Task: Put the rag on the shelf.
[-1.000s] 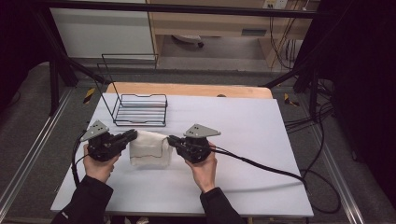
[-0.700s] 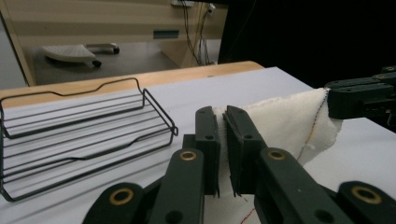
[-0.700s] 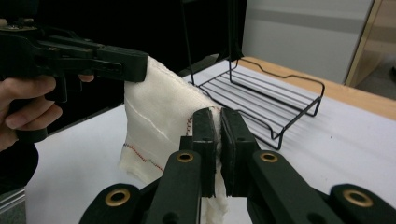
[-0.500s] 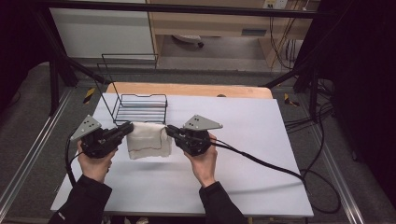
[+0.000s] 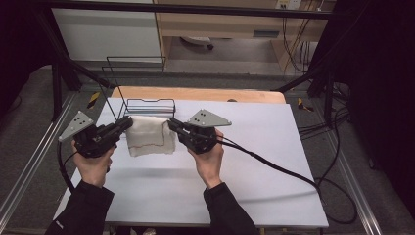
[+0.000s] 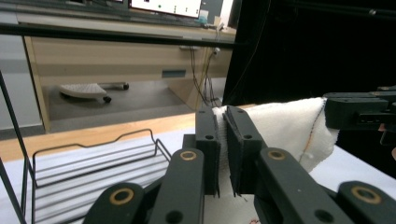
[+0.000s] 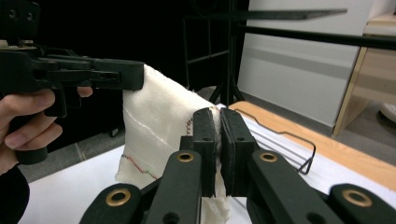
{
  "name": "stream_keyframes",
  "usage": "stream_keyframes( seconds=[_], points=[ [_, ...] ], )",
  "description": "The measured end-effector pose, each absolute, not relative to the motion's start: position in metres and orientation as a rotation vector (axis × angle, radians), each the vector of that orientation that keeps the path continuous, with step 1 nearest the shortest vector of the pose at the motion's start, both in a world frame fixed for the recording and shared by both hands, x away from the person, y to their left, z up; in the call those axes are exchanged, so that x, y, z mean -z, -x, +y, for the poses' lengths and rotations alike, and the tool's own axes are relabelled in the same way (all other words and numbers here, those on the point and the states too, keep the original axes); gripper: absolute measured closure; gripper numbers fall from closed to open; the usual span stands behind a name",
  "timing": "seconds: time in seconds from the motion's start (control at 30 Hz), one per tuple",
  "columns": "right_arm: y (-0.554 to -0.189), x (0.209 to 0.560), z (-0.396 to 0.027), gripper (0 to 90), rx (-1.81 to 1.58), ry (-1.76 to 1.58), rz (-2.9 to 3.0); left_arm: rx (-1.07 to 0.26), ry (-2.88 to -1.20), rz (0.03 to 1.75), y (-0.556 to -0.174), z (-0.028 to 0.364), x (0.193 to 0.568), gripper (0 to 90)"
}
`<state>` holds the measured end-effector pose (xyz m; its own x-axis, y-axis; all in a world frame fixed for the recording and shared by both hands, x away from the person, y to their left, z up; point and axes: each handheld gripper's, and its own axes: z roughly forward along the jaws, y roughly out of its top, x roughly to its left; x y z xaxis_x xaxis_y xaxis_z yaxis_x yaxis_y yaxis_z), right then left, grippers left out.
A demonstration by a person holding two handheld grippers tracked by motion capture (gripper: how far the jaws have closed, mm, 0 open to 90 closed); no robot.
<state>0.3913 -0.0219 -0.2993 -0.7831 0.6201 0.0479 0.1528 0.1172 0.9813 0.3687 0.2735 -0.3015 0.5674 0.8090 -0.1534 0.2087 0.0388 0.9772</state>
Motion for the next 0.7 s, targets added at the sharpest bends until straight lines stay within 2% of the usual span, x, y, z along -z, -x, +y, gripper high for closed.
stream_keyframes(
  seconds=[0.7],
  points=[
    [-0.403,0.264,-0.005,85.9,-1.732,-0.706,1.957,-0.631,-1.411,0.907,-0.384,0.284,0.271,83.3]
  ],
)
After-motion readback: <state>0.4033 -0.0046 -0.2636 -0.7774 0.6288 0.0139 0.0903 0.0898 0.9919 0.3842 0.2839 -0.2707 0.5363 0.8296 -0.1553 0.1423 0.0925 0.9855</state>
